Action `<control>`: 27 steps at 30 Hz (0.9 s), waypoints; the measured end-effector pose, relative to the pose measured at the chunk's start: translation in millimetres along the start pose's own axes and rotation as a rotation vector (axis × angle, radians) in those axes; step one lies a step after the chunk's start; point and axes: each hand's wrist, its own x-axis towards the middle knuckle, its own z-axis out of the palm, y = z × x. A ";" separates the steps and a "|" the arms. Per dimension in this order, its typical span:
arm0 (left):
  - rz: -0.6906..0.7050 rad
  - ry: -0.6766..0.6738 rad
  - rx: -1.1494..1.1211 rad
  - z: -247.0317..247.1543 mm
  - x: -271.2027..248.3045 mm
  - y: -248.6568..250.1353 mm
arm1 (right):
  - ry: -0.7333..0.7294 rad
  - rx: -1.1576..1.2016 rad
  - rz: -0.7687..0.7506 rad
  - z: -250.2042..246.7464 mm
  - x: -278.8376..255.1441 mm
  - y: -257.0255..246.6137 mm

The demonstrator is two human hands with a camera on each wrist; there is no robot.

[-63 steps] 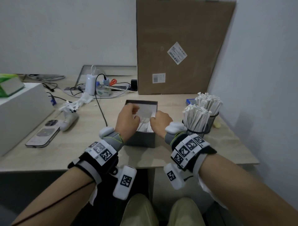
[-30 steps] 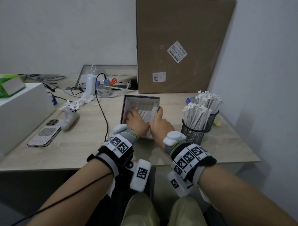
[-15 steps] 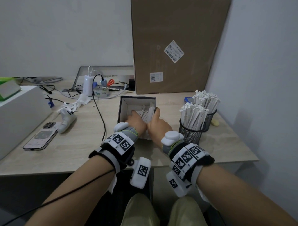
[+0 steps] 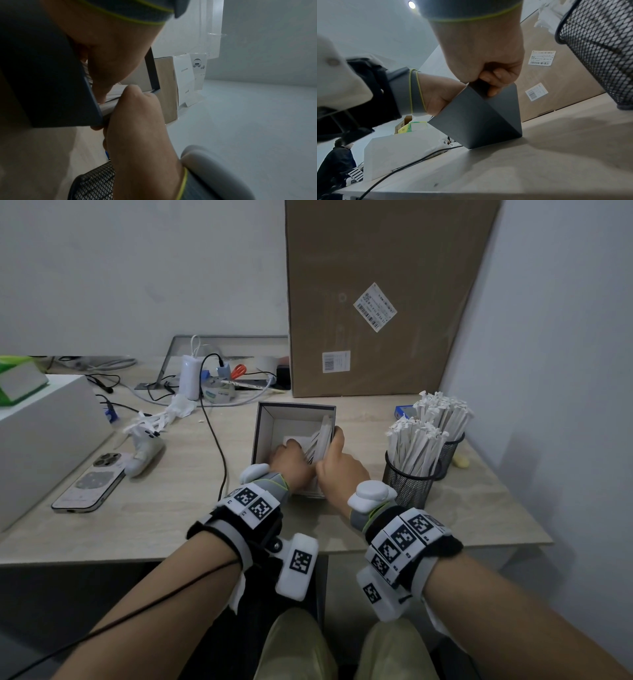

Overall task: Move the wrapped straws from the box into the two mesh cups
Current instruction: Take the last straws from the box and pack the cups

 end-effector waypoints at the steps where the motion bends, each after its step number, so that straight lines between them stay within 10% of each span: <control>1: 0.009 -0.009 0.002 -0.3 0.3 1.5 | -0.003 0.004 -0.001 -0.3 0.7 0.4; 27: 0.071 0.036 -0.408 1.3 3.0 -1.9 | -0.024 0.038 0.001 -1.2 4.2 1.8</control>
